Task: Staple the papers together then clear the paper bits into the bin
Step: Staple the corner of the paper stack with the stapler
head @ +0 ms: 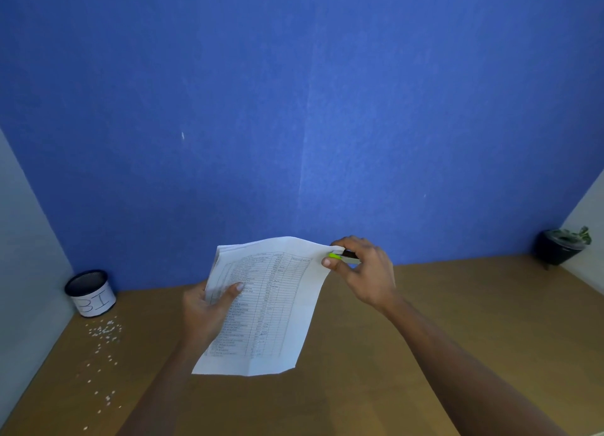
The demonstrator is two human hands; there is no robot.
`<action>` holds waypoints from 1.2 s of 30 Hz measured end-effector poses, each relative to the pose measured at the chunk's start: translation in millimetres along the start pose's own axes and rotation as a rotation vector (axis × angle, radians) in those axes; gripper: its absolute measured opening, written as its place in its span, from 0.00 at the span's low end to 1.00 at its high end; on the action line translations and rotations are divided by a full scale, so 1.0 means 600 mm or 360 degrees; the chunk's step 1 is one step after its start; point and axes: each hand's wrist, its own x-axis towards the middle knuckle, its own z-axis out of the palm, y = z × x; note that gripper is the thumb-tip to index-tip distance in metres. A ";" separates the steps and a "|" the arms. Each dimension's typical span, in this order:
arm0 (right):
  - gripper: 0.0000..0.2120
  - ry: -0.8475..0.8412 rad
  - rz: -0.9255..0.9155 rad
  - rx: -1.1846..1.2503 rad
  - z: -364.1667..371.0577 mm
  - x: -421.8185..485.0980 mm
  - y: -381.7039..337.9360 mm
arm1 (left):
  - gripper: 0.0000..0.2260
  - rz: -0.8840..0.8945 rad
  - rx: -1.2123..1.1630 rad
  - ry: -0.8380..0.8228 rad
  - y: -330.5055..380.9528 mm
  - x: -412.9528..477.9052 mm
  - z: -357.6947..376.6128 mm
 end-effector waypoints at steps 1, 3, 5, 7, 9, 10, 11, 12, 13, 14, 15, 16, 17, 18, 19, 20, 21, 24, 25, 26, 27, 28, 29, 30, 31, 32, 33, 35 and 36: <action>0.16 -0.0012 0.0016 0.0011 0.000 0.001 0.001 | 0.07 -0.0003 0.0001 0.0010 -0.002 0.002 0.000; 0.13 -0.0046 0.0052 0.0046 -0.001 0.002 0.002 | 0.07 -0.0012 0.0002 0.0024 -0.005 0.005 -0.001; 0.13 -0.0120 0.0099 0.0154 -0.002 0.002 0.002 | 0.07 -0.0013 -0.0003 0.0036 -0.007 0.007 -0.002; 0.16 -0.0212 0.0168 0.0376 -0.003 0.001 0.003 | 0.08 -0.0003 -0.0008 0.0051 -0.007 0.008 -0.001; 0.18 -0.0221 0.0242 0.0564 -0.002 0.001 0.007 | 0.08 -0.0004 -0.0009 0.0060 -0.008 0.008 0.000; 0.18 -0.0196 0.0274 0.0608 -0.001 0.001 0.010 | 0.09 -0.0009 -0.0017 0.0069 -0.009 0.008 0.000; 0.18 -0.0167 0.0302 0.0624 0.000 0.001 0.013 | 0.09 -0.0016 -0.0026 0.0083 -0.011 0.009 0.000; 0.18 -0.0139 0.0326 0.0629 0.000 0.001 0.015 | 0.09 -0.0024 -0.0032 0.0094 -0.012 0.010 0.000; 0.17 -0.0117 0.0351 0.0631 0.001 0.001 0.019 | 0.10 -0.0036 -0.0036 0.0106 -0.014 0.011 0.000; 0.17 -0.0104 0.0378 0.0636 0.002 0.001 0.022 | 0.10 -0.0044 -0.0042 0.0116 -0.015 0.013 0.000; 0.17 -0.0099 0.0412 0.0643 0.004 0.001 0.026 | 0.09 -0.0056 -0.0046 0.0129 -0.018 0.015 -0.001; 0.17 -0.0097 0.0453 0.0649 0.006 -0.001 0.031 | 0.08 -0.0066 -0.0044 0.0137 -0.019 0.016 -0.002; 0.17 -0.0097 0.0495 0.0657 0.009 -0.003 0.037 | 0.08 -0.0071 -0.0041 0.0141 -0.019 0.015 -0.003; 0.17 -0.0103 0.0541 0.0659 0.013 -0.007 0.046 | 0.07 -0.0075 -0.0037 0.0140 -0.020 0.014 -0.003; 0.17 -0.0114 0.0585 0.0647 0.019 -0.011 0.056 | 0.07 -0.0076 -0.0043 0.0144 -0.021 0.011 -0.003; 0.16 -0.0131 0.0646 0.0614 0.027 -0.017 0.069 | 0.07 -0.0079 -0.0050 0.0153 -0.023 0.009 -0.003; 0.16 -0.0156 0.0708 0.0569 0.035 -0.023 0.081 | 0.07 -0.0084 -0.0057 0.0168 -0.024 0.007 -0.003; 0.18 -0.0264 0.0854 0.0454 0.069 -0.050 0.124 | 0.08 -0.0099 -0.0067 0.0208 -0.032 0.001 -0.004; 0.19 -0.0321 0.0902 0.0445 0.080 -0.061 0.138 | 0.07 -0.0109 -0.0069 0.0209 -0.035 -0.001 -0.004; 0.20 -0.0390 0.0952 0.0415 0.090 -0.072 0.151 | 0.07 -0.0123 -0.0068 0.0209 -0.039 -0.002 -0.005; 0.21 -0.0462 0.0997 0.0356 0.099 -0.084 0.163 | 0.07 -0.0134 -0.0065 0.0214 -0.043 -0.003 -0.004; 0.22 -0.0534 0.1044 0.0283 0.109 -0.096 0.176 | 0.09 -0.0135 -0.0057 0.0219 -0.047 -0.003 -0.004; 0.22 -0.0598 0.1095 0.0223 0.120 -0.109 0.188 | 0.10 -0.0132 -0.0049 0.0222 -0.049 -0.004 -0.004; 0.23 -0.0652 0.1172 0.0189 0.132 -0.122 0.201 | 0.11 -0.0118 -0.0044 0.0223 -0.051 -0.004 -0.003; 0.23 -0.0686 0.1266 0.0175 0.145 -0.135 0.212 | 0.12 -0.0105 -0.0045 0.0222 -0.053 -0.005 -0.002; 0.24 -0.0686 0.1360 0.0166 0.157 -0.146 0.221 | 0.12 -0.0093 -0.0050 0.0219 -0.055 -0.006 -0.001; 0.25 -0.0668 0.1435 0.0155 0.169 -0.157 0.230 | 0.12 -0.0092 -0.0050 0.0217 -0.058 -0.007 -0.001; 0.27 -0.0624 0.1515 0.0125 0.190 -0.177 0.243 | 0.11 -0.0102 -0.0043 0.0210 -0.064 -0.010 0.001; 0.27 -0.0606 0.1517 0.0097 0.198 -0.186 0.249 | 0.10 -0.0114 -0.0045 0.0199 -0.069 -0.011 0.001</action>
